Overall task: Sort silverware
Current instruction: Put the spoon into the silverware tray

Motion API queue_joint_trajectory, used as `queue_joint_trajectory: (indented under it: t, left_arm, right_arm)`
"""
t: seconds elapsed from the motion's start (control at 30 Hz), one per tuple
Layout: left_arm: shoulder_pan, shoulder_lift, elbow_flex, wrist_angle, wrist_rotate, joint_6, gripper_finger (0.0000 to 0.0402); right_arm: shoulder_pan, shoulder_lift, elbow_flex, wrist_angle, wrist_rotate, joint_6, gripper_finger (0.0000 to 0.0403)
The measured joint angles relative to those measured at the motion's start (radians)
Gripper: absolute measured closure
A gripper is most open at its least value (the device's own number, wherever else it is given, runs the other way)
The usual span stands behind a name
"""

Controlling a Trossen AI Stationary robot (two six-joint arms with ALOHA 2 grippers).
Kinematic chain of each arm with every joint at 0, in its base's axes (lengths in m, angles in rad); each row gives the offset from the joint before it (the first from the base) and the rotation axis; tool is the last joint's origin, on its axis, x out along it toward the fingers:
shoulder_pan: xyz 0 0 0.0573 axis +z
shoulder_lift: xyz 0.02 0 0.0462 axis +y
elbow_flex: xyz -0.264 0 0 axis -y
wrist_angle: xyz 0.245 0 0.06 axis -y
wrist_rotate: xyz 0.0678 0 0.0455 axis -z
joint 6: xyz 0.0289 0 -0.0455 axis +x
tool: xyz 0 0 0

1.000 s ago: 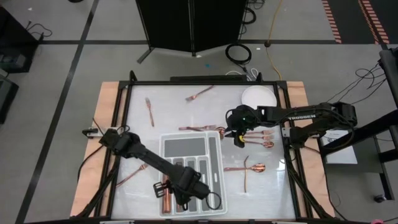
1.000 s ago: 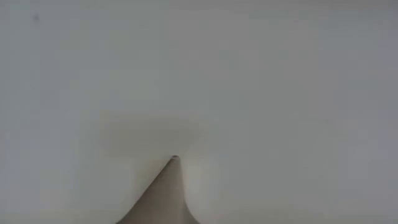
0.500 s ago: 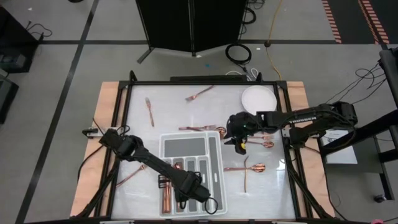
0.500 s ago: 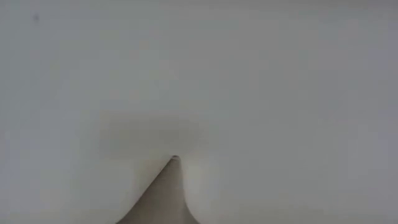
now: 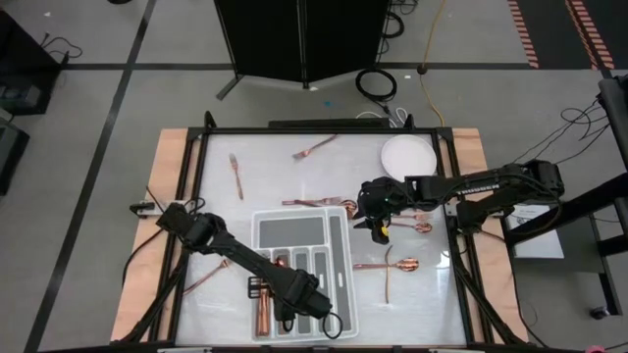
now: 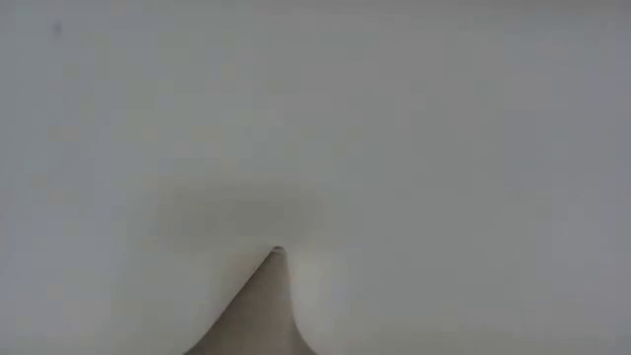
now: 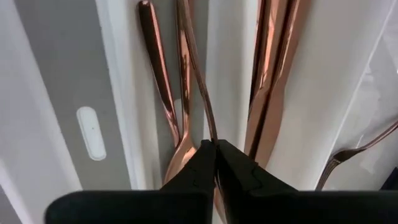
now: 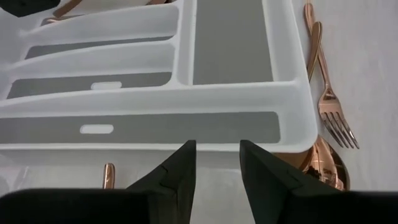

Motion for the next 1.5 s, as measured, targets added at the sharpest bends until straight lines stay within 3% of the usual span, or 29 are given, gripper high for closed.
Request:
queue_joint_trajectory:
  t: [0.4, 0.57, 0.7, 0.8, 0.93, 1.17, 1.23, 1.33, 1.5]
  left_arm:
    - [0.000, 0.000, 0.000, 0.013, -0.005, -0.016, 0.0297]
    - [0.021, -0.005, 0.045, 0.019, -0.039, -0.252, 0.0291]
    - [0.062, -0.009, 0.115, 0.018, -0.059, -0.578, 0.0290]
    - [0.082, -0.018, 0.127, -0.001, -0.063, -0.807, 0.0290]
    - [0.080, -0.065, 0.127, 0.000, -0.113, -0.868, 0.0290]
    - [0.098, -0.266, 0.127, 0.003, -0.290, -0.894, 0.0290]
    - [0.109, -0.340, 0.128, 0.015, -0.345, -0.922, 0.0290]
    - [0.122, -0.456, 0.092, 0.080, -0.379, -0.950, 0.0290]
    - [0.122, -0.669, -0.076, 0.259, -0.416, -0.942, 0.0290]
  right_arm:
    - [0.000, 0.000, 0.000, 0.003, 0.000, -0.016, 0.0289]
    - [0.000, -0.001, 0.000, 0.017, 0.000, -0.011, 0.0289]
    - [0.000, -0.044, 0.005, -0.012, 0.005, -0.002, 0.0289]
    - [0.000, -0.127, 0.007, -0.115, 0.081, 0.027, 0.0289]
    - [0.000, -0.270, 0.007, -0.272, 0.200, 0.091, 0.0289]
    - [0.033, -0.476, 0.007, -0.402, 0.226, 0.272, 0.0289]
    - [0.067, -0.498, 0.007, -0.411, 0.190, 0.296, 0.0289]
    - [0.141, -0.486, 0.007, -0.408, 0.082, 0.323, 0.0289]
    - [0.288, -0.395, 0.007, -0.434, 0.068, 0.419, 0.0289]
